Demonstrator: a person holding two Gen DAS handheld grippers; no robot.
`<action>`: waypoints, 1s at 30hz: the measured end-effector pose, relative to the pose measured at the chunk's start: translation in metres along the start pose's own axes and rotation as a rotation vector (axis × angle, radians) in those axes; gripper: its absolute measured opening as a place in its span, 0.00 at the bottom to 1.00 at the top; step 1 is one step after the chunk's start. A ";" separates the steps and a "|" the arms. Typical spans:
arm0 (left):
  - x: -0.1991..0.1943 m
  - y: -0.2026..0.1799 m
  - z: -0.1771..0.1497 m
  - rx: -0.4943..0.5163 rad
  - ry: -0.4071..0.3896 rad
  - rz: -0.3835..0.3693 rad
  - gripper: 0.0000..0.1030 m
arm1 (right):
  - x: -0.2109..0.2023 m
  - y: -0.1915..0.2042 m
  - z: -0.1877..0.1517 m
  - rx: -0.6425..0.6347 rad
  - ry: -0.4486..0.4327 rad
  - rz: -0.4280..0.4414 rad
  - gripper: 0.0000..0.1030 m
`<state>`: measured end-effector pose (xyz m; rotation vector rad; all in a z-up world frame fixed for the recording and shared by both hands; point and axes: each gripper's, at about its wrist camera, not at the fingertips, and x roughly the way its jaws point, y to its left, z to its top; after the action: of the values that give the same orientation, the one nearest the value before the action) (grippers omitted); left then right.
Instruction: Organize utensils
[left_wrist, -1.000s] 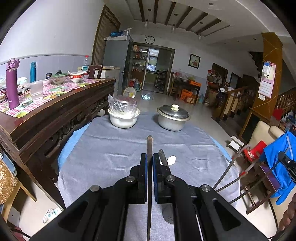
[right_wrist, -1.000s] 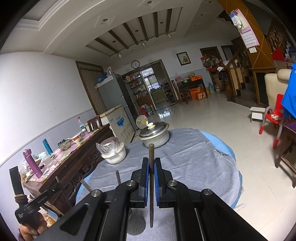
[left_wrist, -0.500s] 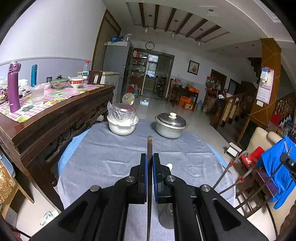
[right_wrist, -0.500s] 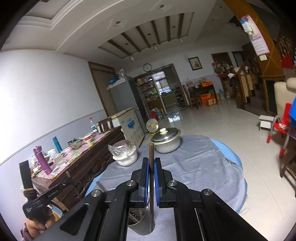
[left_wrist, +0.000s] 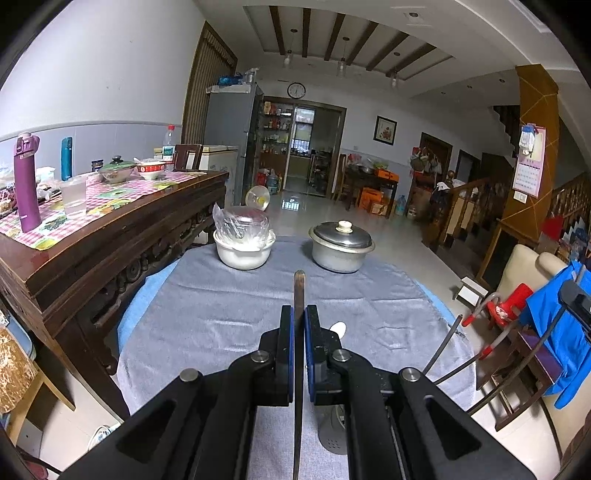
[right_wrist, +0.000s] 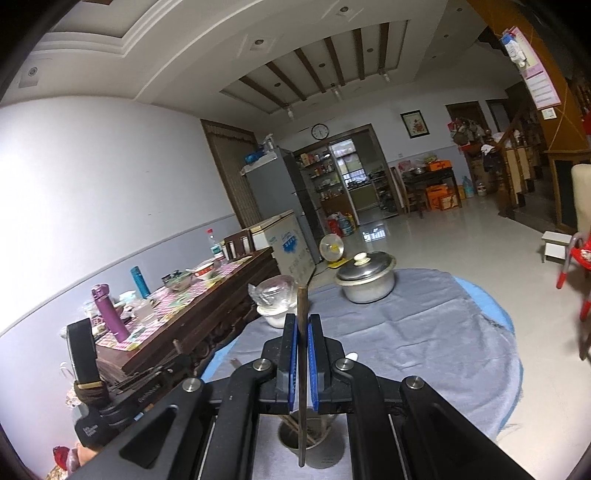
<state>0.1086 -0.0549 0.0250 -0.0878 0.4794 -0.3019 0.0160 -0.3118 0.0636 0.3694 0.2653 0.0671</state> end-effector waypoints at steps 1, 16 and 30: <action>0.000 0.000 0.000 0.001 0.000 0.001 0.05 | 0.002 0.003 0.000 0.001 -0.001 0.009 0.06; 0.002 -0.001 0.001 -0.003 0.004 0.008 0.05 | 0.002 0.018 0.007 0.001 -0.083 0.005 0.06; -0.008 -0.015 0.014 0.015 -0.031 -0.019 0.05 | -0.004 0.002 0.005 0.062 -0.120 -0.033 0.06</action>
<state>0.1044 -0.0663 0.0435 -0.0828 0.4454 -0.3222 0.0137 -0.3122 0.0700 0.4288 0.1551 0.0039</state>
